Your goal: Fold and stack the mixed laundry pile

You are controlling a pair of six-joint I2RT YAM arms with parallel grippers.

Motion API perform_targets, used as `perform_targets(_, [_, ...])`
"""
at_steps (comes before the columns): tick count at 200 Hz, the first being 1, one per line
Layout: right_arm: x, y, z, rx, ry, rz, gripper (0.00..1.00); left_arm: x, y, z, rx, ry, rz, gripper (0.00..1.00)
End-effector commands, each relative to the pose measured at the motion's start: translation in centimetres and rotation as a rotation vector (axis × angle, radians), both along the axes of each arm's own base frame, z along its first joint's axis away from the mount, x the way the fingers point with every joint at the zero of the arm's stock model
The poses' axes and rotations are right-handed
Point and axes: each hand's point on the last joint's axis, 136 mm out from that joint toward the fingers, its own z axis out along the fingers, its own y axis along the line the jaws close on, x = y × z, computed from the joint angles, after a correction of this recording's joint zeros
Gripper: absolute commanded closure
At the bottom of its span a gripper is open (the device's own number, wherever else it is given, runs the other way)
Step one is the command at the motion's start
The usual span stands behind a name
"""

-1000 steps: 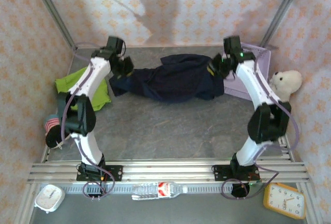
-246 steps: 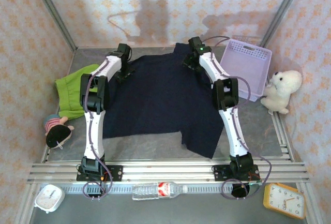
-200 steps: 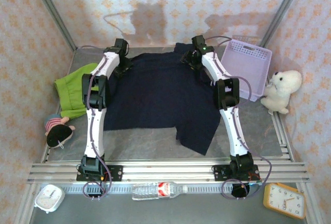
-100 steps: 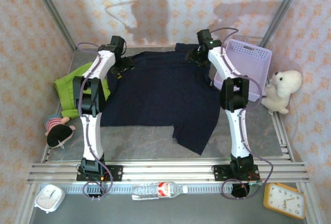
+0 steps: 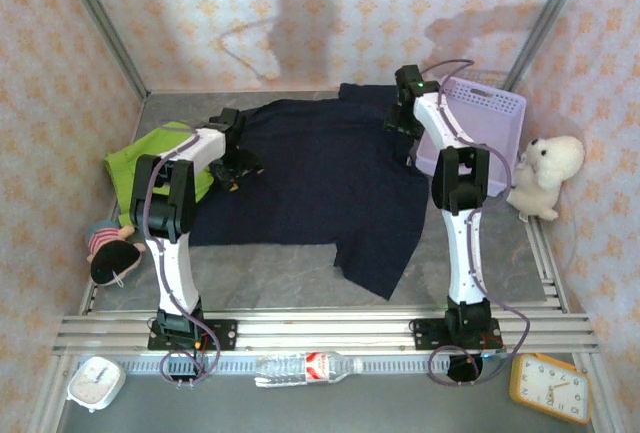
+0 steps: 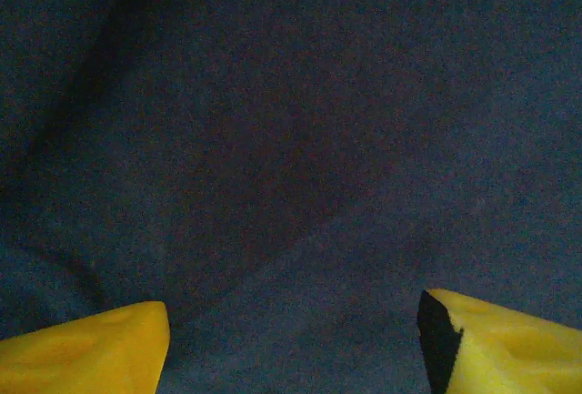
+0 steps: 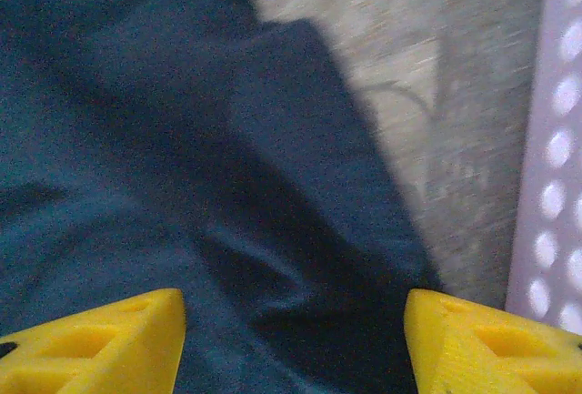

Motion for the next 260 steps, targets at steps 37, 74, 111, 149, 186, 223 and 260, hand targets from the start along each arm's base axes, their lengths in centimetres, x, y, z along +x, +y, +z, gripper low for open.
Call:
perform_targets(37, [1.0,-1.3,5.5,-0.083,-0.102,0.012,0.36,-0.5,-1.4,1.9,-0.041,-0.025,-0.016,0.27])
perform_targets(74, [-2.1,3.1,7.8,-0.017,-0.106,0.093,0.37,0.5,-1.9,5.0,-0.065,-0.091,-0.040,0.27])
perform_targets(111, [-7.8,8.1,7.2,0.040,-0.041,0.174,0.39,-2.0,-1.7,5.5,-0.063,-0.094,-0.046,0.27])
perform_targets(149, [-14.2,9.8,4.4,0.132,0.050,0.157,0.39,-5.5,-0.7,3.7,-0.021,-0.056,-0.048,0.27])
perform_targets(186, [-18.9,7.2,0.3,0.114,0.116,0.088,0.39,-7.1,0.2,1.0,0.023,-0.013,-0.060,0.28])
perform_targets(223, [-21.3,2.4,-3.2,0.088,0.204,-0.008,0.35,-8.4,-0.3,-1.1,0.026,0.053,-0.100,0.29])
perform_targets(260, [-22.2,-2.3,-4.3,0.048,0.228,-0.091,0.30,-10.5,-3.3,-2.1,-0.050,0.071,-0.086,0.28])
